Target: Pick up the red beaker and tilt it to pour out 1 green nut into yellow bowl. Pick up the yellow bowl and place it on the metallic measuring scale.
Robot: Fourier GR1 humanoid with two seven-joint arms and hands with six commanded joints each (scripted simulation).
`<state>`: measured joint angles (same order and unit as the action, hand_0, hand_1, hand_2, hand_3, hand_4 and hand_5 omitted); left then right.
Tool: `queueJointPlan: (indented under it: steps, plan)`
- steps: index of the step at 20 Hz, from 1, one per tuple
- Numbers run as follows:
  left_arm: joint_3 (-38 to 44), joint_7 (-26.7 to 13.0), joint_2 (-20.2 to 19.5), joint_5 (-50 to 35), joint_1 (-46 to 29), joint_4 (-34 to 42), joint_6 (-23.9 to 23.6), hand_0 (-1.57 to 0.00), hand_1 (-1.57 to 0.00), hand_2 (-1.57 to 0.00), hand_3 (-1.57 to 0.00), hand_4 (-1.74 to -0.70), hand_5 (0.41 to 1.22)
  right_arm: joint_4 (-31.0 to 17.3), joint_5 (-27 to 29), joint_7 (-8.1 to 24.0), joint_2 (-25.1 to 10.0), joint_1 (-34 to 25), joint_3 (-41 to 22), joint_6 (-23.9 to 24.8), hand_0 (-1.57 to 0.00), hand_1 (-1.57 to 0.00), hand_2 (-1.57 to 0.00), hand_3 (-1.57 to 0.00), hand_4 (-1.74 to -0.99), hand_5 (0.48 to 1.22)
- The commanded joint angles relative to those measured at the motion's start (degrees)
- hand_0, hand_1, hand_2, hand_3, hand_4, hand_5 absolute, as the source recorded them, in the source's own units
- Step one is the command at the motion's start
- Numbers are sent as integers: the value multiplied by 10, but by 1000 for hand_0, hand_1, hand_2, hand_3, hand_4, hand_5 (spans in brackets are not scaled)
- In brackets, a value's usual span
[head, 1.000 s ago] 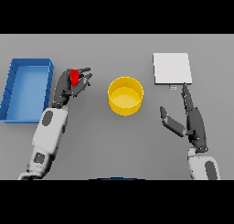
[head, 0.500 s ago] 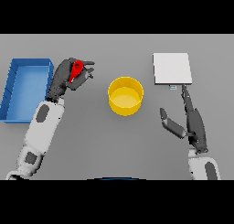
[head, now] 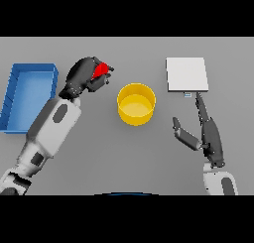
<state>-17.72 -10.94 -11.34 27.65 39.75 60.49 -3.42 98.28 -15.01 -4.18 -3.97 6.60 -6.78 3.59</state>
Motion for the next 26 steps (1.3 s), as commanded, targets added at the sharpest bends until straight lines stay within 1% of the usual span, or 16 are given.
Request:
queueJointPlan:
  steps: [1,3,7,8,10,11,13,15,17,18,19,21,22,23,24,26]
  plan:
    - [-24,-6,-3,24,8,-4,5,-1569,-1569,-1569,-1568,-1738,1133,-1,5,7,-2,-2,4,-2,1,1,1,1,-1254,687]
    - [-71,-15,-18,73,23,-5,12,-1570,-1570,-1570,-1569,-1739,1127,-7,8,0,-4,-3,7,-3,1,1,1,1,-1256,690]
    - [-135,-30,-37,138,68,-19,43,-1570,-1570,-1570,-1570,-1740,1182,-1,3,-1,3,1,-2,-3,1,1,1,1,-1274,702]
    - [-147,-26,-42,149,77,-24,52,-1571,-1571,-1571,-1570,-1740,1190,2,0,3,3,-1,-3,-2,1,1,1,1,-1274,704]
    - [-170,-16,-49,174,102,-42,67,-1571,-1571,-1571,-1571,-1649,1201,7,-1,-3,5,5,-5,0,1,1,1,1,-1284,705]
    - [-184,-9,-49,185,115,-53,75,-1571,-1571,-1571,-1571,-1666,1205,-6,2,2,10,0,-4,0,1,1,1,1,-1283,702]
    - [-216,-7,-52,206,138,-61,111,-1571,-1571,-1571,-1391,-1687,1211,-4,15,-8,10,4,3,-3,1,1,1,1,-1287,690]
    - [-244,17,-58,223,158,-62,133,-1571,-1571,-1571,-1277,-1701,1215,-10,19,-6,12,-4,8,1,1,1,1,1,-1292,678]
    - [-277,32,-48,244,180,-85,146,-1571,-1571,-1571,-1383,-1713,1217,-12,35,-4,13,-8,16,-4,1,1,1,1,-1295,664]
    - [-293,49,-52,253,191,-90,159,-1571,-1571,-1571,-1420,-1718,1218,-10,36,-4,18,-3,13,-3,1,1,1,1,-1294,657]
    - [-308,54,-49,264,201,-94,161,-1571,-1571,-1571,-1451,-1723,1218,-13,45,-6,16,-5,19,-7,1,1,1,1,-1294,653]
    - [-339,58,-42,285,223,-115,181,-1571,-1571,-1571,-1494,-1729,1219,-15,40,-10,21,-5,16,-2,1,1,1,1,-1290,644]
    - [-355,71,-48,294,231,-113,188,-1571,-1571,-1571,-1509,-1732,1220,-13,36,-10,21,0,14,-2,1,1,1,1,-1291,640]
    - [-370,70,-44,304,234,-118,190,-1571,-1571,-1571,-1522,-1734,1220,-15,39,-5,17,-7,21,2,1,1,1,1,-1291,634]
    - [-382,67,-44,309,237,-112,203,-1571,-1571,-1571,-1532,-1735,1220,-18,36,-13,20,-1,17,1,1,1,1,1,-1293,631]
    - [-406,79,-48,326,256,-124,204,-1571,-1571,-1571,-1546,-1737,1220,-24,24,-15,27,-5,9,7,1,1,1,1,-1288,627]
